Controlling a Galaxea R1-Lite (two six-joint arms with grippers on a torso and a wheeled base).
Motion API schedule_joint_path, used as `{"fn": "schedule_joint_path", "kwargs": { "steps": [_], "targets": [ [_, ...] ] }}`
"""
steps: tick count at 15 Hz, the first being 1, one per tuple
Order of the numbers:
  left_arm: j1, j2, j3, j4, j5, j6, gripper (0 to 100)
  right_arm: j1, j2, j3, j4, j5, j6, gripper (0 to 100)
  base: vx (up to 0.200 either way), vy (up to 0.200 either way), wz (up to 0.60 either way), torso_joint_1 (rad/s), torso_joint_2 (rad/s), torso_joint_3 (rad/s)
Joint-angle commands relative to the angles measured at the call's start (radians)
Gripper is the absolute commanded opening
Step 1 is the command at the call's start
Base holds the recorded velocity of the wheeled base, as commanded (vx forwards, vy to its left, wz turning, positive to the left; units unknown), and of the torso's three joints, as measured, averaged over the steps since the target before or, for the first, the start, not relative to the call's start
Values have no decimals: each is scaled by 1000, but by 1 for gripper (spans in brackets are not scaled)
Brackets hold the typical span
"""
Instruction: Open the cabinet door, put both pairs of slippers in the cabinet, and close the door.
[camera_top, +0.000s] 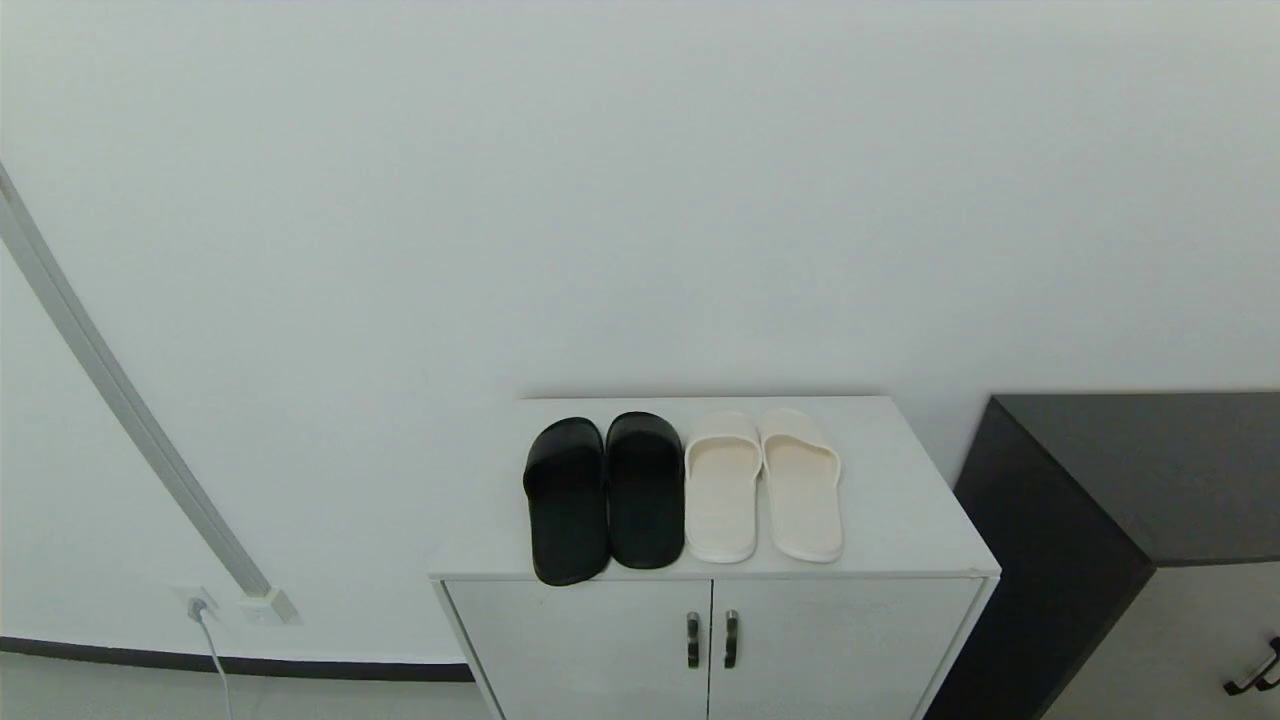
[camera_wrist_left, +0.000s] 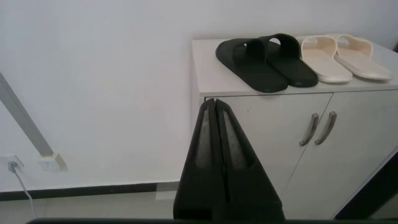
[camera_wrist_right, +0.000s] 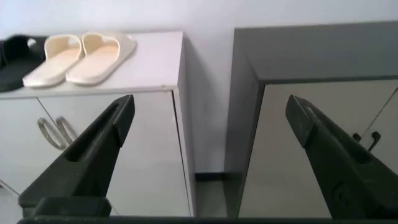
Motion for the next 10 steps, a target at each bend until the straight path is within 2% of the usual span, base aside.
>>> {"fn": "schedule_joint_path", "kwargs": {
  "steps": [1,2,3,5,8,10],
  "targets": [
    [0,1,0,0,1,0,0,3,21,-92,-42,3,34,100,0,0,0,0,0,0],
    [0,1,0,0,-1,0,0,17,126,-224,-12,4,113,100,0,0,0,0,0,0],
    [0,1,0,0,-1,0,0,39,216,-249,37,9,104,100,0,0,0,0,0,0],
    [0,1,-2,0,-1,-1,0,51,339,-189,39,43,12,100,0,0,0,0,0,0],
    [0,1,-2,0,-1,0,0,65,574,-202,-81,124,11,100,0,0,0,0,0,0],
    [0,1,-2,0,-1,0,0,123,747,-255,-184,119,11,100,0,0,0,0,0,0]
  ]
}}
